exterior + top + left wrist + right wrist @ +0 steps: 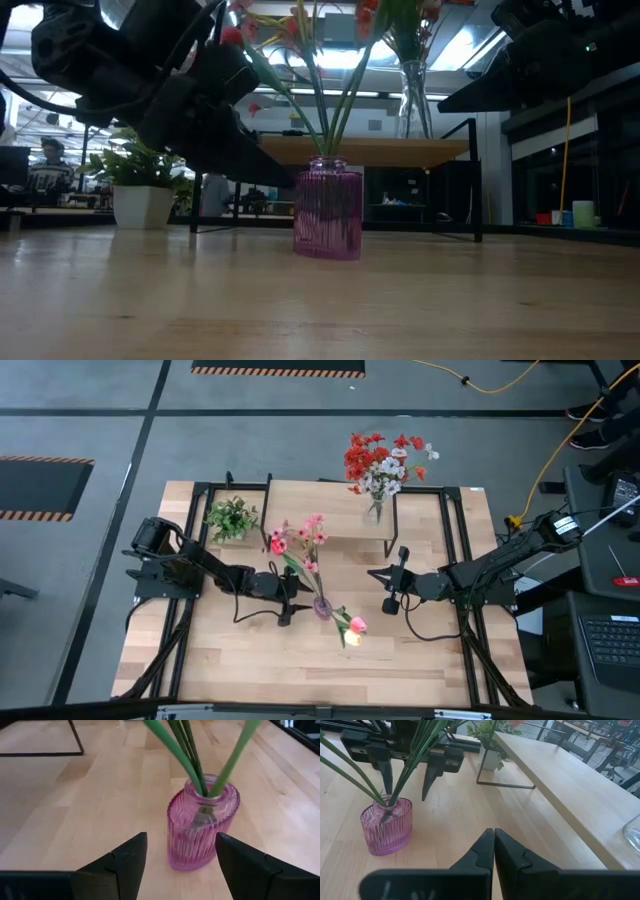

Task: Pick and place flowers into a vace then onto a shelf
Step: Put the purple vase with flowers on the shelf

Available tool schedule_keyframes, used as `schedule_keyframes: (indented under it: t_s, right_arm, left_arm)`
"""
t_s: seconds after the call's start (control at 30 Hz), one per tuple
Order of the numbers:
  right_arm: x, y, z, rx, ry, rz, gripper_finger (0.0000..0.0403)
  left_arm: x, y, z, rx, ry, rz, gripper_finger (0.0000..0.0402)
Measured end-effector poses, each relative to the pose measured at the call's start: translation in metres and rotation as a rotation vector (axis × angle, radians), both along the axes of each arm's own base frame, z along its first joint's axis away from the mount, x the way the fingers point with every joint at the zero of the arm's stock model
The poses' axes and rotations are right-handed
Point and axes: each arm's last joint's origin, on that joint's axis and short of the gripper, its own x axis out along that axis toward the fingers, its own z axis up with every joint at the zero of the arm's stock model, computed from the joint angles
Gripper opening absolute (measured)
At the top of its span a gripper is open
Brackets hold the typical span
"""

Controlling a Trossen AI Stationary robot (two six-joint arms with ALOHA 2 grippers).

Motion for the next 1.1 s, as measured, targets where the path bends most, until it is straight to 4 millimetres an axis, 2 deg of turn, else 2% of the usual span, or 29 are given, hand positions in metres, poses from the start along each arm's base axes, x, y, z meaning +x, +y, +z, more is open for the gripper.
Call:
schedule_keyframes:
  t_s: [0.23,0.6,0.77,0.97,1.1]
  right_arm:
    - [0.000,0.000,0.000,0.000,0.000,0.000,0.0017]
    - [0.001,0.000,0.002,0.009,-0.023,0.000,0.0016]
    - [0.001,0.000,0.002,0.009,-0.023,0.000,0.0016]
    - [0.001,0.000,0.002,0.009,-0.023,0.000,0.0016]
    - [0.001,0.000,0.002,0.009,-0.022,0.000,0.0016]
  left_arm:
    - [0.000,0.003,-0.002,-0.031,0.031,-0.081,0.0228]
    - [0.001,0.005,-0.001,0.009,0.022,-0.095,0.0228]
    - [0.009,0.007,0.000,0.004,0.010,-0.127,0.0228]
    - [0.023,0.008,-0.016,0.010,0.060,-0.163,0.0228]
    - [0.034,0.007,-0.020,0.024,0.059,-0.181,0.0228]
